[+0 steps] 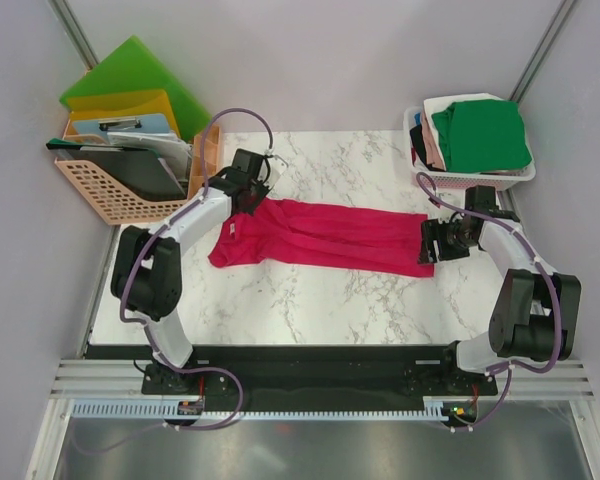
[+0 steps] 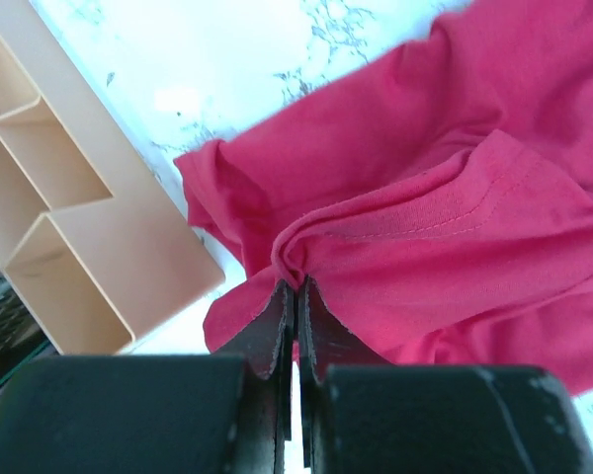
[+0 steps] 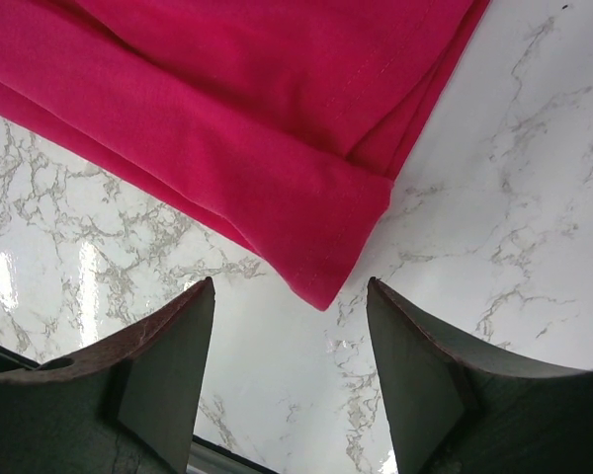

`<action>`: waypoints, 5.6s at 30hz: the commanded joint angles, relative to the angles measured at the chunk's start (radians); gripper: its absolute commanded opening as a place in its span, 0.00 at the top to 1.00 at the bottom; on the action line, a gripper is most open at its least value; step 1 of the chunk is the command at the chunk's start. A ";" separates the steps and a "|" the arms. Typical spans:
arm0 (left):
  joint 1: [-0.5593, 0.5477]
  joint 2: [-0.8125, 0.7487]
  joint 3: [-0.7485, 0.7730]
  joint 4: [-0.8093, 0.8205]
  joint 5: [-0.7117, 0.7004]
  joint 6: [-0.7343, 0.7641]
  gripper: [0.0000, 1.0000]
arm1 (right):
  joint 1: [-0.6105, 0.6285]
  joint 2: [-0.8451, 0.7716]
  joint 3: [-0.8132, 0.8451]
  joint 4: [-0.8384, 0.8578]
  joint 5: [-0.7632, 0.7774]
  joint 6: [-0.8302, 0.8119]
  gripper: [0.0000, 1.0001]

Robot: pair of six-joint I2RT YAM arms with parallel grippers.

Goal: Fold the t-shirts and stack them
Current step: Fold the other side of the tshirt into a rectangle

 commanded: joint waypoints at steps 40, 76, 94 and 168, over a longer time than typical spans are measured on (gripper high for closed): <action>0.072 -0.152 -0.133 -0.370 0.302 -0.199 0.29 | 0.028 -0.023 0.008 0.024 -0.050 -0.010 0.30; 0.161 0.016 -0.100 -0.301 0.129 -0.267 0.98 | 0.028 -0.014 0.013 0.010 -0.061 -0.032 0.30; 0.167 -0.010 -0.055 -0.280 0.093 -0.212 0.49 | 0.030 -0.004 0.016 0.007 -0.056 -0.030 0.30; 0.199 0.047 -0.017 -0.263 0.088 -0.204 0.98 | 0.031 0.019 0.025 0.001 -0.064 -0.035 0.30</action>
